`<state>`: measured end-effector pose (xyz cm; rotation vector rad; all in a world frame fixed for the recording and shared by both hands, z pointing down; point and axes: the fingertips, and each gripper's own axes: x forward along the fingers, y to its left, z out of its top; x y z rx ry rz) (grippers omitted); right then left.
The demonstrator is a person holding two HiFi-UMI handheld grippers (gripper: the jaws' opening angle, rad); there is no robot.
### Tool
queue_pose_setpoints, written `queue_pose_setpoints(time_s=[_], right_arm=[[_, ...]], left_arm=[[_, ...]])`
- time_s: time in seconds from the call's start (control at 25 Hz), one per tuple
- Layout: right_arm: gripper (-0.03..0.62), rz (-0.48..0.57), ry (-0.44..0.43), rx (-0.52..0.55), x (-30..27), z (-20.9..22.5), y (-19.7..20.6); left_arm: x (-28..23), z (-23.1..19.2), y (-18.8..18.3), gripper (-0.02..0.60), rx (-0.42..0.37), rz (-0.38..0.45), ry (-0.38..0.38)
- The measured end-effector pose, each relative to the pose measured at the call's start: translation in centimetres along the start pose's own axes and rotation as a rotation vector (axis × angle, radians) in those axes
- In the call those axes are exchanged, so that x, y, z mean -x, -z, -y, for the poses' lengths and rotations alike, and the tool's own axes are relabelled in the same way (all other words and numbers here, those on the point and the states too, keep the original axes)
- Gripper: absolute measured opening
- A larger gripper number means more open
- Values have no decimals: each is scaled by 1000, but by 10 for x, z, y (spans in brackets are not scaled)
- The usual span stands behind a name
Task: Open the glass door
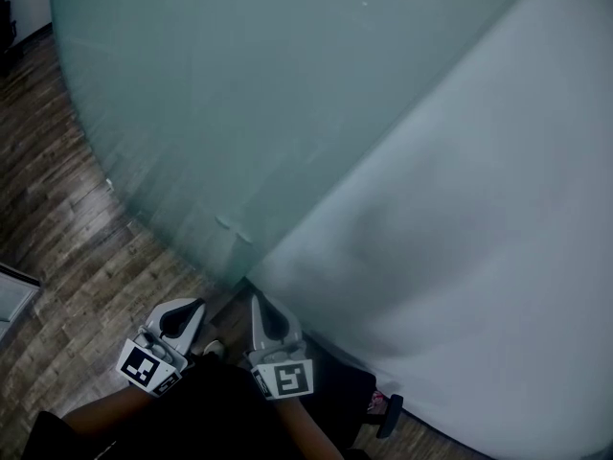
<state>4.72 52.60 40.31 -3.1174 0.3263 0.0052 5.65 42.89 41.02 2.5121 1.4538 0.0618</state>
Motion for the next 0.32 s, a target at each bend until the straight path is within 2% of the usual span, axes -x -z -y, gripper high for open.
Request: queue_pose_setpoints(time_s=[0.32], right_arm=[[0, 3, 21, -12, -3, 4, -4]], left_arm=[[3, 2, -12, 0, 6, 19, 12]])
